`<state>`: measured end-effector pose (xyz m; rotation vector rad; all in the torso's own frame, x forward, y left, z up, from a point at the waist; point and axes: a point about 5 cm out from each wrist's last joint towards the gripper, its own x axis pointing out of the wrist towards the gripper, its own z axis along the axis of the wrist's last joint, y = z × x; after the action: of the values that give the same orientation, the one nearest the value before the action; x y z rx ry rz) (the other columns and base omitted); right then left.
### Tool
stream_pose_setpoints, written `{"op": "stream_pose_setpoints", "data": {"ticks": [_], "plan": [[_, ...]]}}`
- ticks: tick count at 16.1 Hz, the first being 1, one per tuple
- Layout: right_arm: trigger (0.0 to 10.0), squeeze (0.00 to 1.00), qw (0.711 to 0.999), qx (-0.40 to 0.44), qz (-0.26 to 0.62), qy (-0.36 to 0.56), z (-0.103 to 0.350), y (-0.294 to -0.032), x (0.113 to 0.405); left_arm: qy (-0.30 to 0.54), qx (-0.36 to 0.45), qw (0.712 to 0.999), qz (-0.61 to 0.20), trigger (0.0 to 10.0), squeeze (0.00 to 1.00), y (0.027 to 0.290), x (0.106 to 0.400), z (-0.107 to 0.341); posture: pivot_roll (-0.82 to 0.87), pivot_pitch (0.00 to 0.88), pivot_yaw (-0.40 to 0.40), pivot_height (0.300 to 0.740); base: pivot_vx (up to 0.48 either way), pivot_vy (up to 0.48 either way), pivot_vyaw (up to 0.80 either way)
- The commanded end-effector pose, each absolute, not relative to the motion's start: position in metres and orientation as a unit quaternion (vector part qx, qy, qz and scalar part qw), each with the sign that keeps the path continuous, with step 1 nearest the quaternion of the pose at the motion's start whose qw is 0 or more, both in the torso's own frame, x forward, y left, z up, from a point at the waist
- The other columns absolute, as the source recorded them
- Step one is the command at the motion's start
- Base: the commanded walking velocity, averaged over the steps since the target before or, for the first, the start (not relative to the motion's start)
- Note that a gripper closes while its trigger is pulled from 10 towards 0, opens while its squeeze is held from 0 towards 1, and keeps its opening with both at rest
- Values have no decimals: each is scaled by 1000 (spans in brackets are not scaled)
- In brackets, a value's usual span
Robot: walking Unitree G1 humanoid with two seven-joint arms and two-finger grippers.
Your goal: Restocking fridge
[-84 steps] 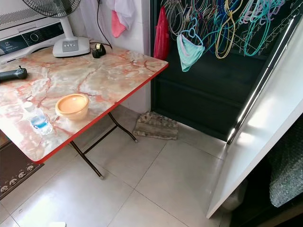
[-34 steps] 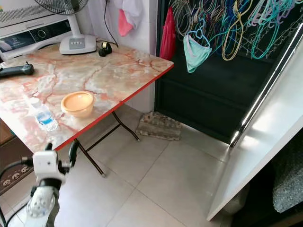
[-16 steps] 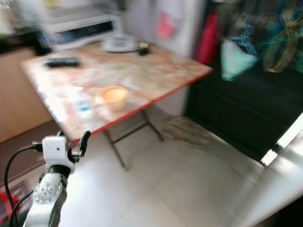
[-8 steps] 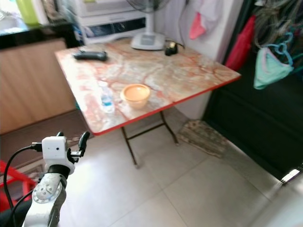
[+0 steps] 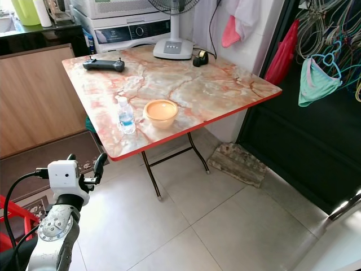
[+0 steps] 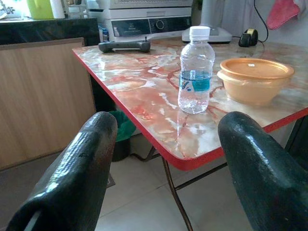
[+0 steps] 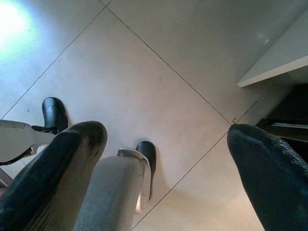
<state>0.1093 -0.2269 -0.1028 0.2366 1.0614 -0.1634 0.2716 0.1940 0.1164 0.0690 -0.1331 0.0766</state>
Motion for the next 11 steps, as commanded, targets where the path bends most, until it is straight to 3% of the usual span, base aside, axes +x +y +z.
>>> {"op": "stream_pose_setpoints", "data": {"ticks": [1,11], "plan": [[10000,0,851,112,-77,507,-103,-228,108,-78,32,996,29,10000,0,190,273,124,108,0,-49,740,0,0,0],[10000,0,849,101,-65,515,-104,-226,106,-87,26,996,13,10000,0,185,277,129,103,0,-44,740,0,0,0]]}}
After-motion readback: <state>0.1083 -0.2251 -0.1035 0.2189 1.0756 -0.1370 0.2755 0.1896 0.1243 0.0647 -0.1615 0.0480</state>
